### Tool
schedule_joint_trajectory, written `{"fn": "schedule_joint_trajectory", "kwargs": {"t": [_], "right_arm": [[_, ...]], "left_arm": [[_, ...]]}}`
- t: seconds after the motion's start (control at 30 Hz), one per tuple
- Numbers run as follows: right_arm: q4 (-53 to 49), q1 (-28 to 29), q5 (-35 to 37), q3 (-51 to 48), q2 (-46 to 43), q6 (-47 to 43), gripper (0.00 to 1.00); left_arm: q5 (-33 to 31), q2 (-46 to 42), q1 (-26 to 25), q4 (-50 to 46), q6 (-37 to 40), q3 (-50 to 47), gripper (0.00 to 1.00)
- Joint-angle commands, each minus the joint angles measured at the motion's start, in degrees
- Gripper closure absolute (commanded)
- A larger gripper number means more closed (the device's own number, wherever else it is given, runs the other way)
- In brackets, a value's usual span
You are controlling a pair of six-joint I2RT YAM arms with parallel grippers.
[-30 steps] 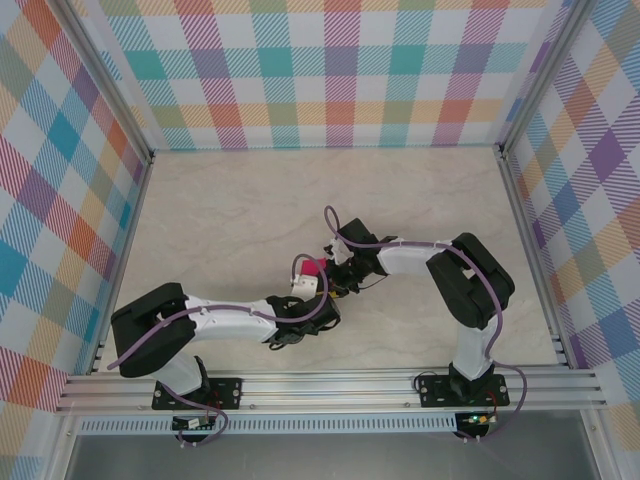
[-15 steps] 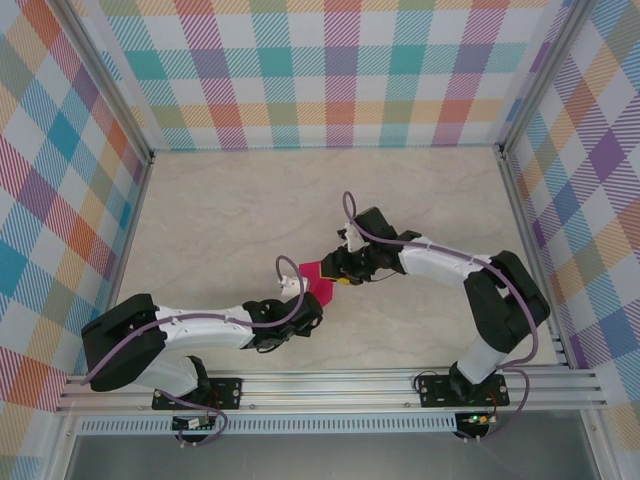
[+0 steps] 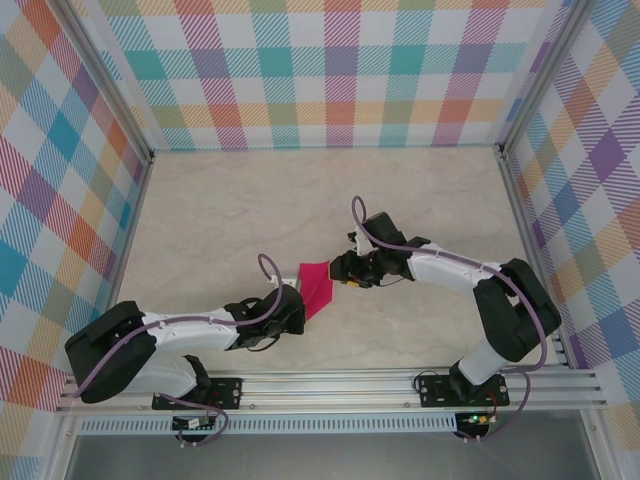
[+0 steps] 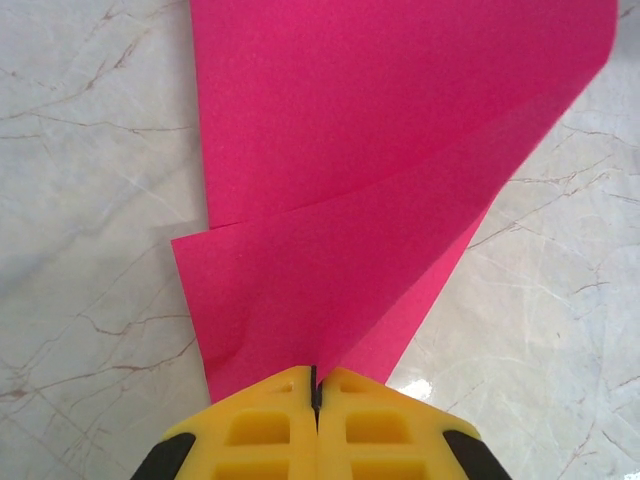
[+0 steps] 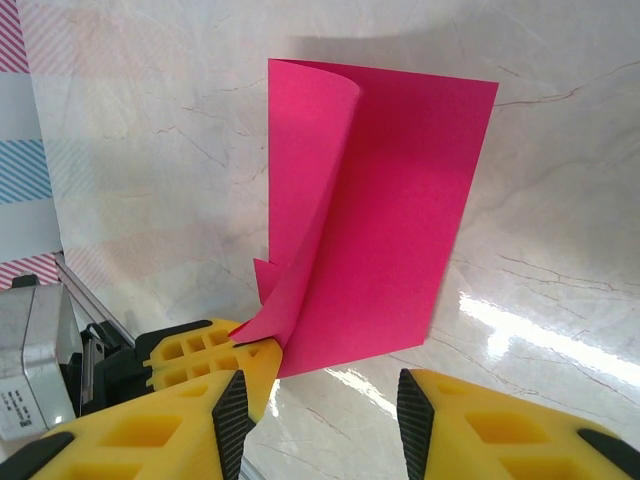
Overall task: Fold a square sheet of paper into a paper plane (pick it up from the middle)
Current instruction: Fourth fold the wing at the center of the table.
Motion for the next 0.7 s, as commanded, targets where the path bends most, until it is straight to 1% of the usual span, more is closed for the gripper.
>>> {"fn": "schedule_joint_trajectory", "kwargs": {"t": [0.0,0.2,0.4,0.53,0.67], "right_arm": [[1.96,0.05,0.31,-0.77,-1.54,0.28,0.54],[3.13,0.05,-1.32,-0.69,-0.59,0.66,0.54],[4.25,0.12,-2.98,-1.21,-0.07,1.07,0.54],[6.54,0.55,-6.06,-1.00,1.41,2.31,0.51],[5.94,1.59,-6.52,0.81,3.71,2.80,0.48]], "left_arm": [[4.19,-1.67,1.44,2.94,0.44,-0.97,0.98],[8.91,-3.56,4.62,5.41,0.09,-3.04,0.98],[9.43,-3.59,5.37,5.80,0.02,-3.75,0.98],[9.85,-2.84,5.41,6.13,0.25,-3.57,0.98],[10.08,-3.17,5.40,6.05,0.18,-3.66,0.98]]}}
